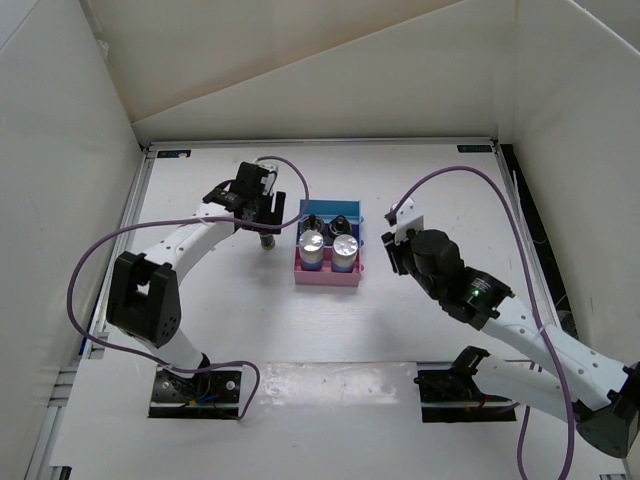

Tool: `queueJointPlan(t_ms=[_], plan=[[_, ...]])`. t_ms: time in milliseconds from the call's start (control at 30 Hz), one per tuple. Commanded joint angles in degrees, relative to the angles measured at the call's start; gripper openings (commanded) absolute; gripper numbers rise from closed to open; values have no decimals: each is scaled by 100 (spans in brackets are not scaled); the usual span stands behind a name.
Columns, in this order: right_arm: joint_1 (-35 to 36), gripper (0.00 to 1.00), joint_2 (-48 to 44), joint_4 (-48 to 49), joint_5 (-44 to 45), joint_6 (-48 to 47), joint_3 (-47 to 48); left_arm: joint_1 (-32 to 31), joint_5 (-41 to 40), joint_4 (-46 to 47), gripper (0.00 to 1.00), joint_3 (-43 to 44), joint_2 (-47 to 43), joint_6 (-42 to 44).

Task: Organize the condiment bottles

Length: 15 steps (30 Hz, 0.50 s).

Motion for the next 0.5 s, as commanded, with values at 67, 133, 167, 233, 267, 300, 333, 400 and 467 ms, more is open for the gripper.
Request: queueJointPlan(t_ms=[67, 133, 167, 233, 267, 300, 333, 400, 467], plan=[[-120, 56, -12, 126, -66, -12, 225, 129, 201, 180, 86, 162, 113, -54], [-129, 51, -3, 118, -93, -11, 216, 165, 245, 215, 86, 162, 201, -54], [-164, 48, 14, 109, -101, -3, 216, 182, 245, 242, 86, 179, 219, -63], [-217, 47, 14, 118, -154, 6, 207, 173, 289, 312, 86, 171, 298, -54], [-226, 51, 14, 118, -137, 6, 199, 191, 289, 330, 86, 180, 316, -45], [-269, 55, 23, 126, -171, -3, 207, 208, 307, 365, 86, 171, 351, -54], [-261, 58, 23, 100, -172, 6, 225, 208, 333, 400, 86, 206, 403, -71], [-296, 58, 23, 100, -189, -11, 207, 226, 368, 409, 86, 259, 448, -54], [-314, 59, 41, 91, -224, -3, 199, 217, 403, 391, 86, 337, 526, -63]])
